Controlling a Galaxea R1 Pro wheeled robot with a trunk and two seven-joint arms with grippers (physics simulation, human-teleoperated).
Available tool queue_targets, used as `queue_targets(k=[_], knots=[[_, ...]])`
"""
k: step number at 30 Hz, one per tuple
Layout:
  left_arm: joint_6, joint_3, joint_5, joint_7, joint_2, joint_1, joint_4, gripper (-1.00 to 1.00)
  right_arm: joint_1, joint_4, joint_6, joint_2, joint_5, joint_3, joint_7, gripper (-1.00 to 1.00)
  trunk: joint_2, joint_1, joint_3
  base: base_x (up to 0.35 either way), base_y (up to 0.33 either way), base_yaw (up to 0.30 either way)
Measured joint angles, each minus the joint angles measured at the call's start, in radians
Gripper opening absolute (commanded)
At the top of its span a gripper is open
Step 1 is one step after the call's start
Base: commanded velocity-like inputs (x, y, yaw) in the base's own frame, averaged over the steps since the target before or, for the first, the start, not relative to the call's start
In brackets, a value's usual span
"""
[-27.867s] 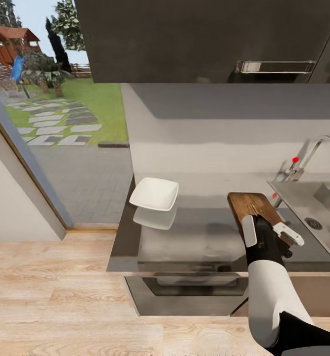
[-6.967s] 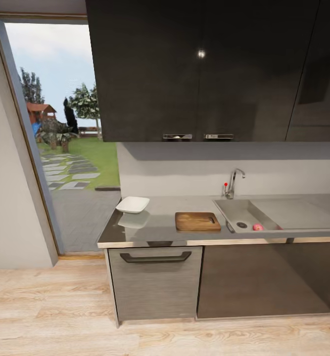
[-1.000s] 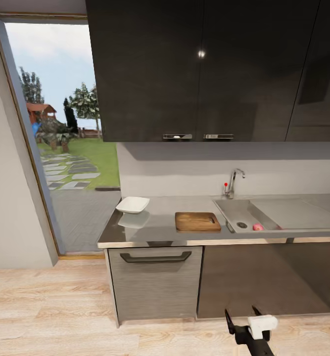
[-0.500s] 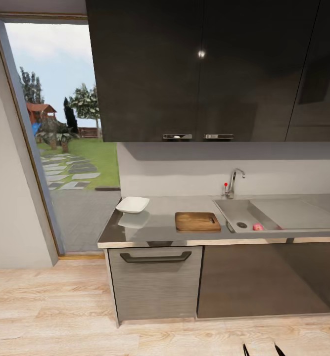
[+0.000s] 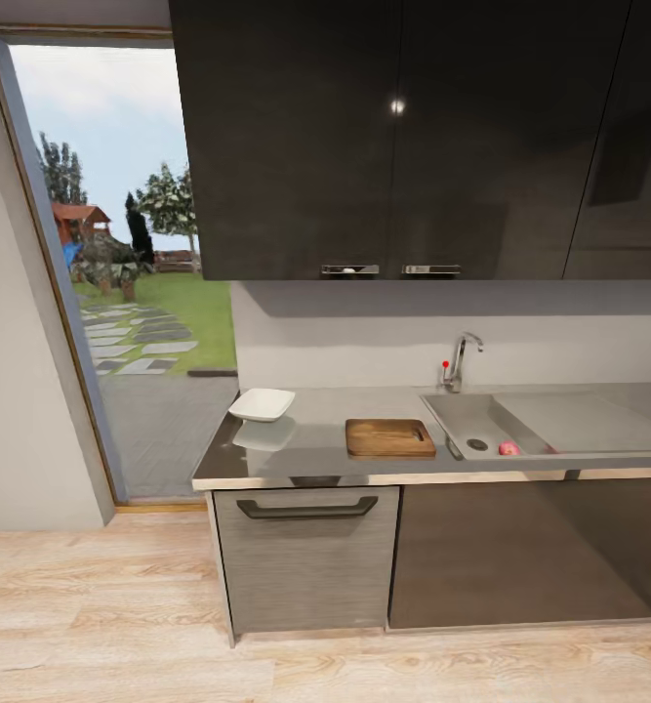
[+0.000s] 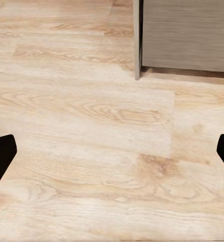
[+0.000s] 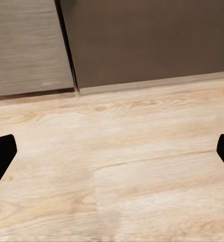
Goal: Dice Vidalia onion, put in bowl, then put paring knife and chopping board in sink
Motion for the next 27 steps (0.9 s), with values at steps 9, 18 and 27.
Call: queue_targets(k=[9,18,27], knots=[[-0.021,-0.005,0.001,0.004,-0.007,0.0,0.015,1.0,0.0,0.066,0.0,-0.003,-0.001,-0.002,0.001,1.0,0.0,0.0,-0.006,0.0,-0.001,0.0],[-0.025,-0.006,-0.001,0.002,-0.007,0.0,0.066,1.0,0.0,0.076,0.001,-0.004,0.0,-0.003,0.001,1.0,0.0,0.0,-0.02,0.0,-0.225,0.0],[-0.025,-0.006,-0.002,0.002,-0.006,0.0,0.069,1.0,0.0,0.076,0.001,-0.004,0.001,-0.003,0.0,1.0,0.0,0.0,-0.035,0.0,-0.304,0.0]])
